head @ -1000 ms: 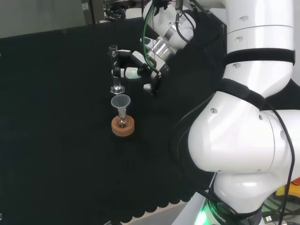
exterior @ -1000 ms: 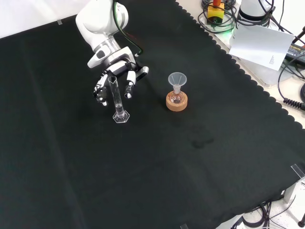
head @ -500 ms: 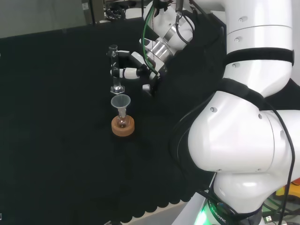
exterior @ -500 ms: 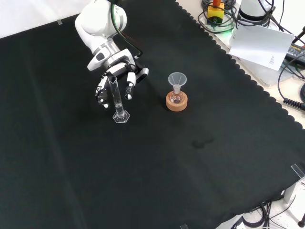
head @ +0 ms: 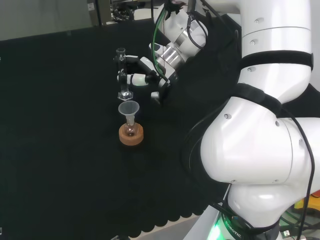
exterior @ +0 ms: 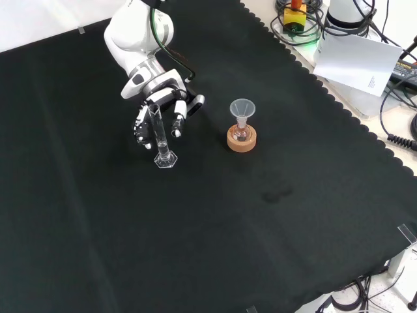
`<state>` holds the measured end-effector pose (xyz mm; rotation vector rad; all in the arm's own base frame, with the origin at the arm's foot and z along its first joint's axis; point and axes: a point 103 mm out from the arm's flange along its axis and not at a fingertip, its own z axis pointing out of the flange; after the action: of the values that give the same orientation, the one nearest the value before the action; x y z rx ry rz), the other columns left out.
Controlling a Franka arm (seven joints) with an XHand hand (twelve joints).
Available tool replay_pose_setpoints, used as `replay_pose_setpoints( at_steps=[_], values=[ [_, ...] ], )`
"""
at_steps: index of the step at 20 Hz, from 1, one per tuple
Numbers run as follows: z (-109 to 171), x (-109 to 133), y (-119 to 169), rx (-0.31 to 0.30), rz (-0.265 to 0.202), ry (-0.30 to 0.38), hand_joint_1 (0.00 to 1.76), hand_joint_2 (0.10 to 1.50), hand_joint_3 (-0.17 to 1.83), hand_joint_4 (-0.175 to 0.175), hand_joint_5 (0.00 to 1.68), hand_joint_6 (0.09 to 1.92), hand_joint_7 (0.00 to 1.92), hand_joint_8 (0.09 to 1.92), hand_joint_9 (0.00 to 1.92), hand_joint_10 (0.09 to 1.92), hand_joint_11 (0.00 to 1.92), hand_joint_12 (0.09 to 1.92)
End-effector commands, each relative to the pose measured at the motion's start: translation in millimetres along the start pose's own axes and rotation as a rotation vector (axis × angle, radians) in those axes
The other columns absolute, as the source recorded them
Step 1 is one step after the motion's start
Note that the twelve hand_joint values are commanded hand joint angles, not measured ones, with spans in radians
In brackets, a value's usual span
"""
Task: Pick up the graduated cylinder.
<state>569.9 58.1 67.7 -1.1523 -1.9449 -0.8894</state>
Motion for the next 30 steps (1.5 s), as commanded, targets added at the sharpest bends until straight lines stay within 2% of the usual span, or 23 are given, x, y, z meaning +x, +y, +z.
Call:
replay_pose_setpoints(
  at_steps=[1,20,26,29,30],
  values=[
    [7.9,3.9,3.9,-0.013,-0.007,-0.003,0.96,1.01,-0.17,-0.04,0.6,0.09,0.57,0.58,0.82,0.43,0.68,1.14],
    [13.6,0.6,4.9,-0.052,0.023,0.022,0.97,1.07,-0.17,-0.035,0.7,0.16,0.63,0.57,0.91,0.37,0.78,1.07],
    [15.9,2.2,7.0,-0.082,0.031,0.002,1.08,1.16,-0.17,-0.006,0.83,0.45,0.8,0.53,1.11,0.23,0.99,0.93],
    [13.4,4.7,6.8,-0.103,0.036,-0.03,1.11,1.2,-0.17,0.011,0.86,0.52,0.87,0.52,1.17,0.18,1.06,0.89],
    [11.4,5.6,6.3,-0.108,0.038,-0.046,1.1,1.19,-0.12,-0.011,0.88,0.73,0.91,0.52,1.2,0.17,1.09,0.88]
  ],
)
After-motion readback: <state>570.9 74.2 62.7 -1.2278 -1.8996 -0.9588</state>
